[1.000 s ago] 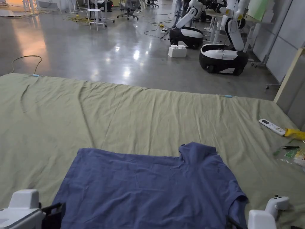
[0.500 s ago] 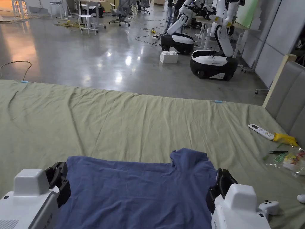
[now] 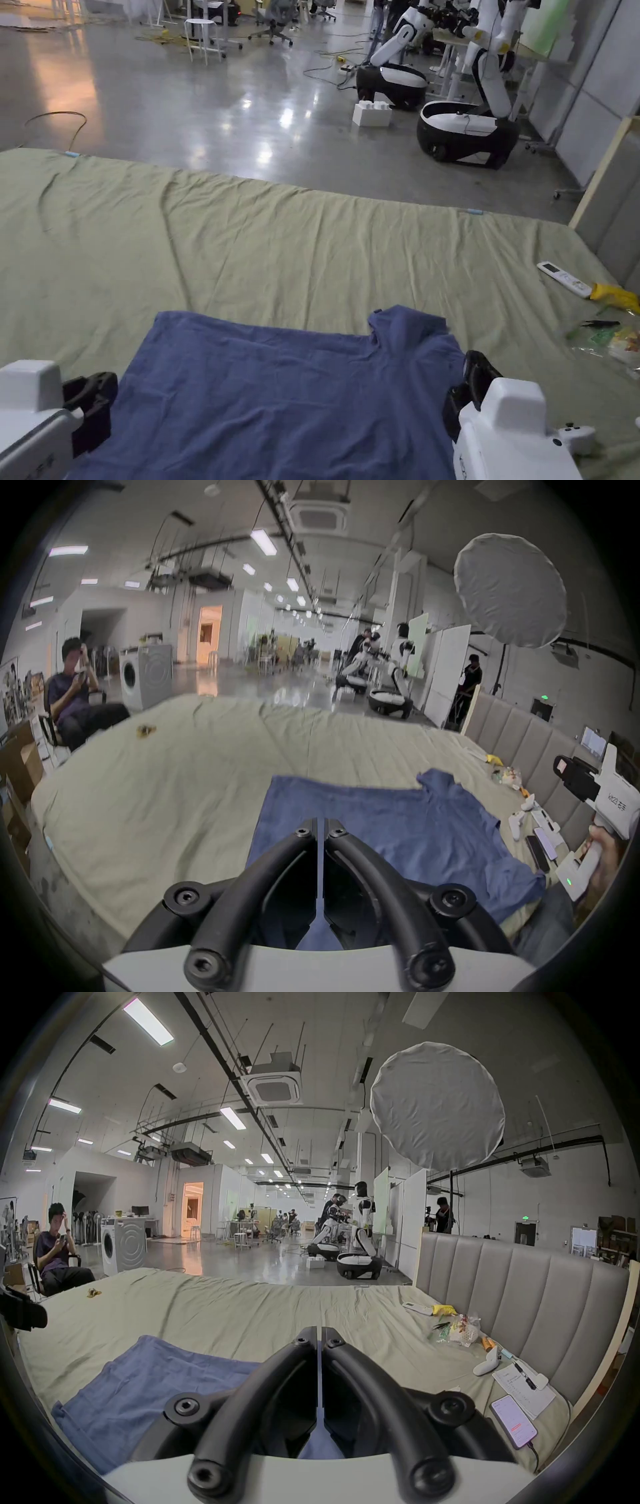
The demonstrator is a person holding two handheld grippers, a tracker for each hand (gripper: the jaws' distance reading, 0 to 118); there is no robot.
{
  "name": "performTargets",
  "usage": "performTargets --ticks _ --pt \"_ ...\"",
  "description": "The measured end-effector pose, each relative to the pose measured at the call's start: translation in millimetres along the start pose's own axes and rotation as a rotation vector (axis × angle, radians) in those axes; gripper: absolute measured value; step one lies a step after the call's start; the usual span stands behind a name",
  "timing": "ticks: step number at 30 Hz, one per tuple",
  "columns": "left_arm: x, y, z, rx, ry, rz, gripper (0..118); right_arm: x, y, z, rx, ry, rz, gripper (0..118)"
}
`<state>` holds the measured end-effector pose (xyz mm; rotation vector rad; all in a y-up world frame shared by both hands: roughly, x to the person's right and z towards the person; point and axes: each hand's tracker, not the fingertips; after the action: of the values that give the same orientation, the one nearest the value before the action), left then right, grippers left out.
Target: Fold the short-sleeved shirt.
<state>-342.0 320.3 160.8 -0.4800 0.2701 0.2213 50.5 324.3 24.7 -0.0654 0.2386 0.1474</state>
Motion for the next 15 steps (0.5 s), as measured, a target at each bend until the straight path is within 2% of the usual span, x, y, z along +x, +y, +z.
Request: performTargets --ticks 8,10,11,12,13,14,15 --pt "-39 -30 -5 -0.338 0.085 -0.004 3 1 -18 -2 -0.082 0.023 -0.007 3" --pt "-39 -34 -6 -0.368 0.104 -0.026 4 2 -21 -2 -0.094 0.035 -0.011 3" --pt "-45 -35 -9 -0.377 0.115 -0.018 9 3 -24 -1 -0.102 0.051 -0.021 3" --pt "-47 -36 -11 -0.398 0.117 -0.017 20 2 -27 -1 -0.112 0.055 -0.023 3" --pt "-48 -38 -12 -0.416 0.122 -0.017 42 2 -27 1 -0.111 0.057 -0.012 3" --pt "-48 -38 -13 -0.395 0.126 -0.018 58 1 -29 2 -0.113 0.062 -0.001 3" --pt "-51 -43 -17 -0.43 0.148 -0.019 66 1 -31 3 -0.114 0.065 0.001 3"
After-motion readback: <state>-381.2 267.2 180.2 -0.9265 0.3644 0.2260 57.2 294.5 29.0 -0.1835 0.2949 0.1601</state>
